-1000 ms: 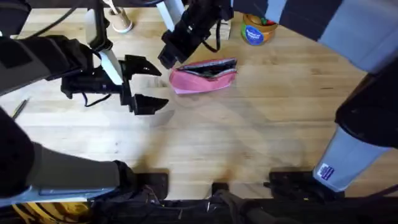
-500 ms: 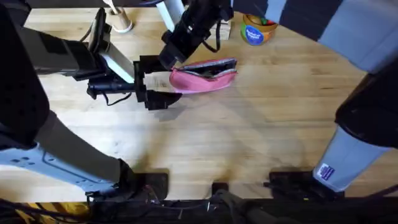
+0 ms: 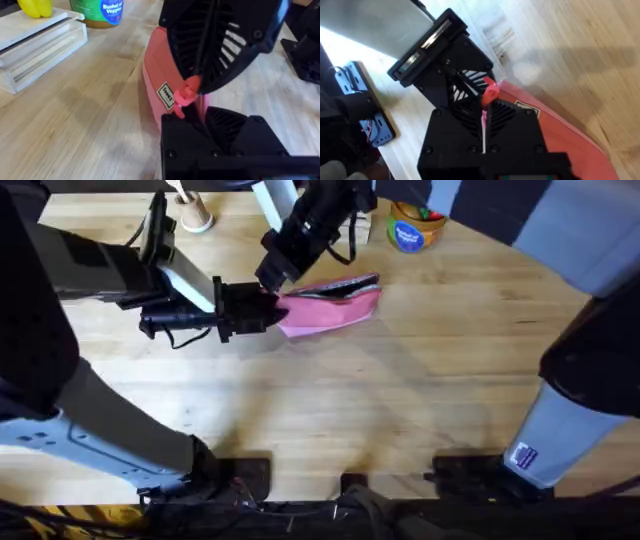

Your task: Unzip the bag, pick up the pens from the table one at a time and place them inside, then zip the bag closed.

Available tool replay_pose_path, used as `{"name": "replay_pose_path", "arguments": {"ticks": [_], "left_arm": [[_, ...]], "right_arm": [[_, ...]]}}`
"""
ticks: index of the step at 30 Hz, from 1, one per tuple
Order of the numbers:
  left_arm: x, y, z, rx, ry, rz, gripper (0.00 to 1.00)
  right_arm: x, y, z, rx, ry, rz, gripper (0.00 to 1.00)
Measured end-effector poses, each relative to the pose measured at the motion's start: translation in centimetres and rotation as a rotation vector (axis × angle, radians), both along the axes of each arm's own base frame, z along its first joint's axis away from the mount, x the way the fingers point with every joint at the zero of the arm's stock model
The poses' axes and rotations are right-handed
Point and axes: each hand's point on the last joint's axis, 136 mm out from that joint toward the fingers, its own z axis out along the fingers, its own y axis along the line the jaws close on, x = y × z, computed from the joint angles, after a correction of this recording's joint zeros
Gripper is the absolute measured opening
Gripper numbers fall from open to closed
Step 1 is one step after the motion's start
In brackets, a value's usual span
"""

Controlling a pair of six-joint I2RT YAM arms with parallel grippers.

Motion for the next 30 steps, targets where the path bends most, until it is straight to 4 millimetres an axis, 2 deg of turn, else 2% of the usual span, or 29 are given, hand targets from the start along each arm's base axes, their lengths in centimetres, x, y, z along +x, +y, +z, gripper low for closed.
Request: {"name": "replay_pose_path", "arguments": {"ticks": [6,16,27,30], "left_arm": [[0.0,-0.1,0.1,-0.006,-0.001,-0.001,0.040],[0.1,-0.3,0.5,-0.023,-0.013,-0.004,0.041],[0.3,-0.5,0.9,-0.041,-0.022,-0.006,0.041],[0.2,-0.5,0.8,-0.038,-0.021,-0.007,0.041]], "right_arm": [[1.1,-2.0,-0.1,-0.010,0.035,-0.047,0.031],[4.6,-8.7,-0.7,-0.049,0.137,-0.264,0.034],[6.5,-11.5,-0.5,-0.015,0.182,-0.369,0.034],[7.5,-13.1,-1.0,-0.023,0.182,-0.429,0.034]]}}
